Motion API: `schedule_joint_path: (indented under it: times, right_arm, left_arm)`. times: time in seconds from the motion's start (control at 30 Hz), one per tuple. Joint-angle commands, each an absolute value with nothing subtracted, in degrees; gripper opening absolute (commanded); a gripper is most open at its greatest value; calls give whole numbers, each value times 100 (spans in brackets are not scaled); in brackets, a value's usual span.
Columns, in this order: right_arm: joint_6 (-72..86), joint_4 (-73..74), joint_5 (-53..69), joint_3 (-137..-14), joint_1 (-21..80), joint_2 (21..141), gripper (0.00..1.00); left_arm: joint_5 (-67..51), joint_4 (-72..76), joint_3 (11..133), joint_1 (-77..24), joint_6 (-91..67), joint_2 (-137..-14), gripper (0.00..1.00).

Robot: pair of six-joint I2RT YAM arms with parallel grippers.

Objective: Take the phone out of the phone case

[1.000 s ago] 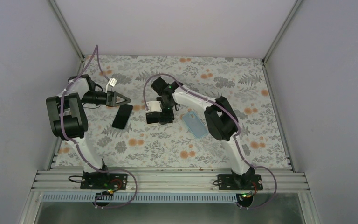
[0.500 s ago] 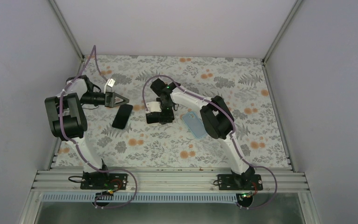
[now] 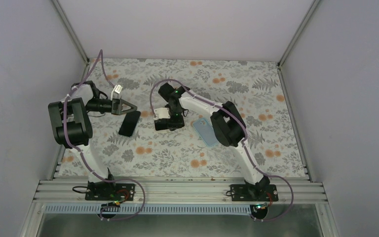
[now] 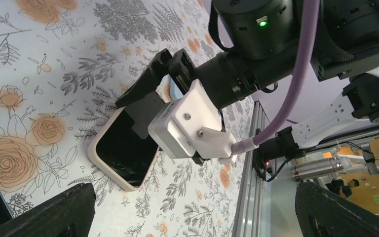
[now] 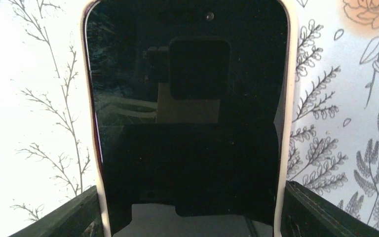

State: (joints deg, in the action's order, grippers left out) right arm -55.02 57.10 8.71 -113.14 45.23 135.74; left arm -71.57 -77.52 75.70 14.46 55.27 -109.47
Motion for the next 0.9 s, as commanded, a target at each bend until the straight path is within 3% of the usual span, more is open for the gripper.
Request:
schedule_joint_path:
  times: [0.0, 0.13, 0.37, 0.73, 0.87]
  right_arm:
    - [-5180, 5130, 914, -10799, 4482, 12983, 69]
    - [-4849, 4667, 750, -10370, 4508, 12275, 64]
    - [-4511, 4242, 568, -10065, 4663, 11645, 67]
    - [-4371, 4358, 353, -10938, 5153, 12185, 68]
    - [-4357, 4370, 299, -11051, 5254, 12341, 69]
  left_arm:
    - [-7244, -7773, 7493, 1356, 5601, -11206, 100]
    - [-7254, -7770, 7550, 1217, 5458, -11327, 100]
    - [-7332, -7770, 7760, 695, 5151, -11499, 100]
    - [-7299, -7775, 8161, 422, 4955, -11947, 99]
    - [-7257, -7775, 8188, 422, 4930, -11790, 93]
